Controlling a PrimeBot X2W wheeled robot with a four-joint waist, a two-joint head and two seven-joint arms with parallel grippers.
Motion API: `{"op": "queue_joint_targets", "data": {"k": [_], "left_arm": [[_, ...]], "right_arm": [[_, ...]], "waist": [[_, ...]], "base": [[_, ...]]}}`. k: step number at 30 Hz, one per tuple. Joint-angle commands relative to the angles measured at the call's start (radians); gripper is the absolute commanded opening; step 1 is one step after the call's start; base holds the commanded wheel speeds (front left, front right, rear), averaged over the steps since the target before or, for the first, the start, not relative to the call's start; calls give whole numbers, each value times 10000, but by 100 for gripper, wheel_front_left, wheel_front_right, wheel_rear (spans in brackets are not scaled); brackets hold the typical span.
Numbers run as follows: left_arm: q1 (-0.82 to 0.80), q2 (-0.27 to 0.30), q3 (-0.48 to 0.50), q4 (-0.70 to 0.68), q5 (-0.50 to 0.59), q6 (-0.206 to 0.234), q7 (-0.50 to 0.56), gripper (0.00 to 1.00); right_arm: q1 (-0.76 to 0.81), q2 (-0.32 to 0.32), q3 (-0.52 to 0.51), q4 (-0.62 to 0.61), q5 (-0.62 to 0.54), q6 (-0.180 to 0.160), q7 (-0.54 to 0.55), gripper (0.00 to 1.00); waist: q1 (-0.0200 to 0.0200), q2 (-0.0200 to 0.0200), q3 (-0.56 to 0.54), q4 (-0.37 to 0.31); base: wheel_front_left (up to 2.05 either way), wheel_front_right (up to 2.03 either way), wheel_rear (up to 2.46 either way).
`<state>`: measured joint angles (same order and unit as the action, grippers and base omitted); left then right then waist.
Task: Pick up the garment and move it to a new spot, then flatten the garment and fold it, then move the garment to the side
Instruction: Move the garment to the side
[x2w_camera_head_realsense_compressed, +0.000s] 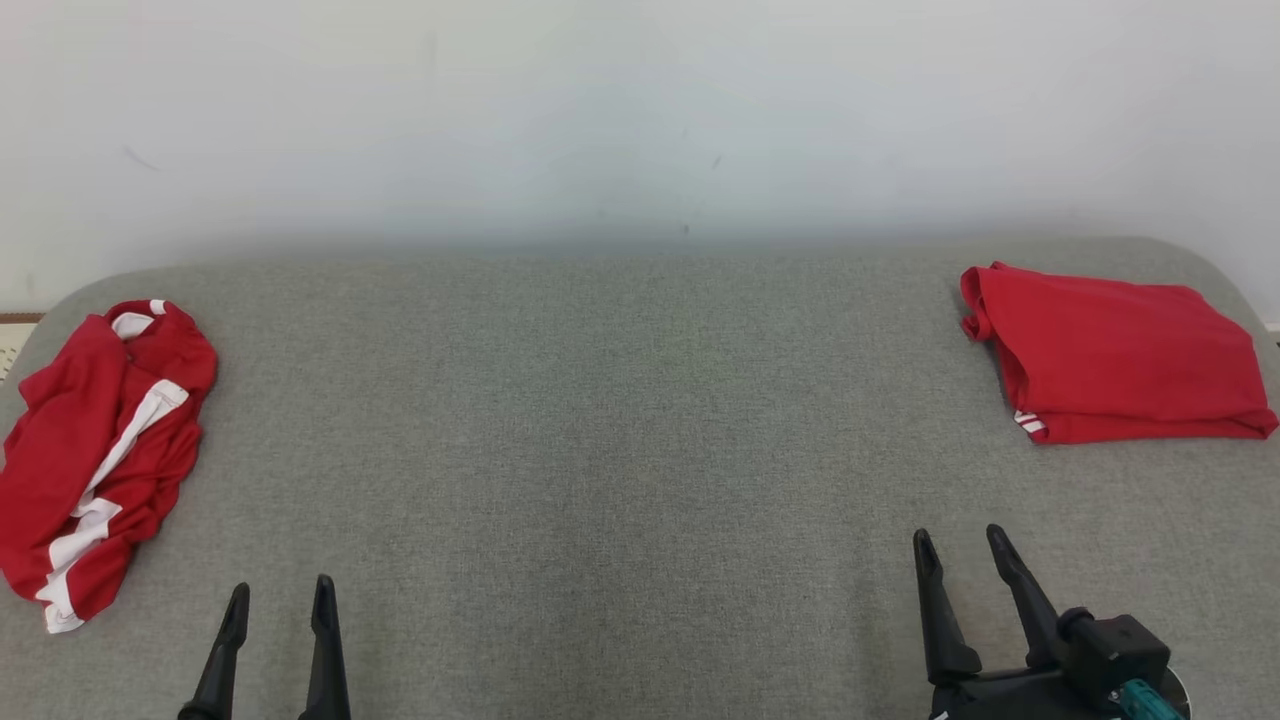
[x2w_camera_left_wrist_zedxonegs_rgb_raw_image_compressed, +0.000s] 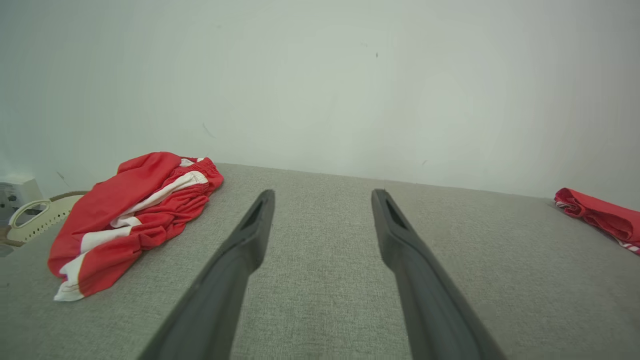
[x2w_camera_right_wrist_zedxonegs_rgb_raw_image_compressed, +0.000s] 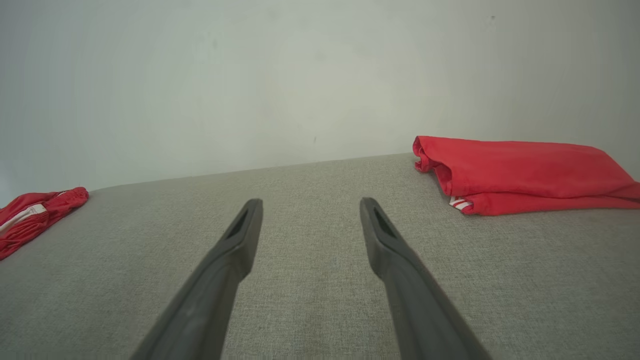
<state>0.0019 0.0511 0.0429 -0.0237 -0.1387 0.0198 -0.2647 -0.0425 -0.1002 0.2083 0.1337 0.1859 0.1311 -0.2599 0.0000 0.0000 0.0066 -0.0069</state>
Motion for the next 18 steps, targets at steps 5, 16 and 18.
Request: {"op": "queue_joint_targets", "data": {"k": [5,16,18], "left_arm": [[94,119,-13,170,488,71,-14,100],[-49,137,236,328,557,6,-14,100],[-51,131,262,348,569,-24,-14,100]], "right_arm": [[125,110,181,3,-310,-7,-48,100],[139,208,1,14,-363,-7,-48,100],[148,243,-64,41,-401,-7,-48,100]], "waist": [[0,0,-31,7],[0,0,-11,-67],[0,0,-7,-69]], "base": [[0,0,0],[0,0,0],[0,0,0]]}}
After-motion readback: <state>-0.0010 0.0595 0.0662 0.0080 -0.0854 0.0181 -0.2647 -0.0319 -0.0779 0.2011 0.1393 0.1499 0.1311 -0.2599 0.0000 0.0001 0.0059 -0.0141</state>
